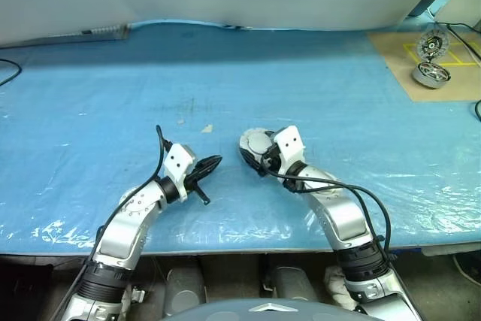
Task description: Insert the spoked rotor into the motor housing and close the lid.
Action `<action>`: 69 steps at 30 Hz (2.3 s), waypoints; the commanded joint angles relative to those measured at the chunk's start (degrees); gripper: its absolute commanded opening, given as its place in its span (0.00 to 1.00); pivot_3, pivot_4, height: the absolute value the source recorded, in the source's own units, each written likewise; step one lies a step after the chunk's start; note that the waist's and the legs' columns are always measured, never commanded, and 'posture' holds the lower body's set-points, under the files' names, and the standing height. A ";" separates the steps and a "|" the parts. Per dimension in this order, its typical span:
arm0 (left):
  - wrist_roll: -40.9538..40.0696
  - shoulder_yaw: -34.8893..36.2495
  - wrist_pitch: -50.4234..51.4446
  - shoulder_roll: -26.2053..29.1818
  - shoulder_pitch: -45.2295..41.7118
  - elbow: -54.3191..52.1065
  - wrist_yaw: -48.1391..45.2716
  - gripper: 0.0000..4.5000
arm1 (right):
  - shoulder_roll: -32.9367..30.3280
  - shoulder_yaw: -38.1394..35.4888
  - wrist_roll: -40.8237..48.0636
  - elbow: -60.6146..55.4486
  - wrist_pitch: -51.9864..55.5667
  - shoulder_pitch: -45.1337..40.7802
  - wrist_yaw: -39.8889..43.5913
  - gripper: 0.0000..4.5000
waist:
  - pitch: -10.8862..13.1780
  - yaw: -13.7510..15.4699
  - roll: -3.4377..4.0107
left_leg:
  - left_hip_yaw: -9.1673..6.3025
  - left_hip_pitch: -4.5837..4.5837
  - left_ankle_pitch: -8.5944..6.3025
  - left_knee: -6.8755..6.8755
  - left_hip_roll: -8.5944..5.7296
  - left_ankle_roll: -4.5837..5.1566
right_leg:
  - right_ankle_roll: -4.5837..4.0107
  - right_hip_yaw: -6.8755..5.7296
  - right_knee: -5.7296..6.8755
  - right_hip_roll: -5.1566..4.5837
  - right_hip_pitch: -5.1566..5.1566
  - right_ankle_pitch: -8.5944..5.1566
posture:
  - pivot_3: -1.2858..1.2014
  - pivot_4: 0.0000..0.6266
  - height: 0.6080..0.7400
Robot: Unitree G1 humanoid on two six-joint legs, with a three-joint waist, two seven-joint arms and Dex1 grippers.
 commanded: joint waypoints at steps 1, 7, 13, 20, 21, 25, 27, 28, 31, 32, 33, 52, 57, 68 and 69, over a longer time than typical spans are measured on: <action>0.05 0.48 -2.14 0.24 -0.08 0.16 -0.62 0.00 | -0.10 -0.06 -1.27 1.77 -0.59 1.40 -0.63 0.92 | 0.00 -0.01 0.00 | 0.00 0.00 0.00 0.00 0.00 0.00 | 0.00 0.00 0.00 0.00 0.00 0.00 | 0.52 0.24 1.00; 0.29 0.46 -3.59 0.34 -0.05 1.83 -1.16 0.00 | 0.60 -0.37 -0.73 2.22 -0.89 1.03 -0.38 0.92 | -0.02 0.00 -0.03 | 0.00 0.04 -0.01 0.00 0.00 0.02 | 0.01 0.00 0.01 0.00 0.04 0.00 | 0.52 0.24 1.00; 0.83 0.28 -4.84 0.21 -0.01 3.20 -1.51 0.00 | 2.15 -1.05 2.42 0.08 1.34 -0.12 1.32 0.92 | -0.02 -0.08 -0.04 | 0.00 0.08 -0.01 -0.02 0.00 0.02 | 0.00 0.01 0.01 0.00 0.04 0.00 | 0.52 0.24 1.00; 1.15 0.09 -5.60 -0.12 -0.07 4.06 -1.55 0.00 | 2.13 -1.18 1.66 -0.42 2.22 -1.24 1.65 0.96 | -0.03 -0.14 -0.04 | 0.00 0.14 -0.01 -0.08 0.00 0.02 | 0.00 0.02 0.00 0.01 0.04 0.00 | 0.52 0.24 1.00; 1.18 0.06 -5.65 -0.18 -0.09 4.14 -1.54 0.00 | 2.00 -1.00 1.09 -0.27 1.96 -1.27 1.36 0.96 | -0.02 -0.14 -0.04 | 0.01 0.14 -0.01 -0.08 0.00 0.02 | 0.00 0.02 0.00 0.01 0.04 0.00 | 0.52 0.24 1.00; 1.34 0.00 -5.74 -0.43 -0.13 4.26 -1.47 0.00 | 1.91 -0.89 1.06 -0.47 1.79 -1.20 1.58 0.96 | -0.03 -0.14 -0.04 | 0.01 0.16 -0.01 -0.08 -0.01 0.02 | 0.00 0.03 0.00 0.01 0.04 0.00 | 0.52 0.24 1.00; 1.39 0.02 -5.71 -0.53 -0.17 4.29 -1.47 0.00 | 1.95 -0.99 1.22 -0.49 1.75 -1.23 1.70 0.96 | -0.02 -0.14 -0.04 | 0.01 0.22 -0.01 -0.08 -0.01 0.02 | 0.00 0.04 0.00 0.01 0.04 0.00 | 0.52 0.24 1.00; 1.42 0.03 -5.68 -0.57 -0.19 4.30 -1.47 0.00 | 1.95 -1.02 1.26 -0.45 1.70 -1.27 1.75 0.92 | -0.03 -0.14 -0.04 | 0.01 0.27 -0.01 -0.09 -0.01 0.02 | 0.00 0.04 0.00 0.01 0.04 0.00 | 0.52 0.24 1.00; 1.54 0.03 -5.65 -0.66 -0.16 4.34 -1.41 0.00 | 2.10 -1.22 1.31 -0.55 1.42 -1.38 1.59 0.92 | -0.02 -0.14 -0.04 | 0.02 0.33 -0.01 -0.11 -0.01 0.02 | 0.01 0.05 0.00 0.01 0.04 -0.01 | 0.52 0.24 1.00; 1.57 0.04 -5.62 -0.68 -0.16 4.33 -1.37 0.00 | 2.12 -1.23 1.30 -0.62 1.38 -1.39 1.57 0.92 | -0.02 -0.14 -0.04 | 0.02 0.33 -0.02 -0.11 -0.01 0.02 | 0.00 0.05 0.00 0.01 0.04 -0.01 | 0.52 0.24 1.00; 1.58 0.05 -5.58 -0.70 -0.15 4.30 -1.36 0.00 | 2.13 -1.20 1.29 -0.69 1.39 -1.38 1.57 0.92 | -0.02 -0.14 -0.04 | 0.02 0.34 -0.02 -0.11 -0.01 0.02 | 0.00 0.05 0.00 0.01 0.04 -0.01 | 0.52 0.24 1.00; 1.50 0.00 -4.77 -0.76 -0.31 3.72 -1.24 0.00 | 2.28 -1.06 -0.25 -0.25 -0.48 -2.04 0.49 0.92 | -0.02 -0.14 -0.04 | 0.02 0.33 -0.02 -0.19 -0.03 0.03 | 0.01 0.06 -0.06 0.01 0.03 -0.01 | 0.52 0.24 1.00; 1.41 0.16 -4.49 -0.76 -0.39 3.39 -1.04 0.00 | 2.89 -1.70 1.65 -0.40 -0.26 -1.81 1.88 0.92 | -0.02 -0.14 -0.04 | 0.02 0.33 -0.02 -0.20 -0.04 0.03 | 0.01 0.06 -0.08 0.01 0.02 -0.01 | 0.52 0.24 1.00; 1.15 2.72 -5.16 -2.36 -2.36 3.85 2.76 0.00 | 2.95 -2.86 2.12 -1.12 0.11 -1.70 1.24 0.96 | -0.02 -0.11 -0.04 | 0.03 0.33 -0.02 -0.21 -0.04 0.03 | 0.02 0.05 -0.09 0.01 0.01 -0.02 | 0.52 0.24 1.00; 1.19 3.04 -5.32 -2.50 -2.54 3.95 3.14 0.00 | 2.95 -2.97 2.13 -1.14 0.09 -1.72 1.24 0.96 | -0.02 -0.13 -0.04 | 0.03 0.33 -0.02 -0.21 -0.04 0.03 | 0.01 0.05 -0.09 0.01 0.01 -0.02 | 0.52 0.24 1.00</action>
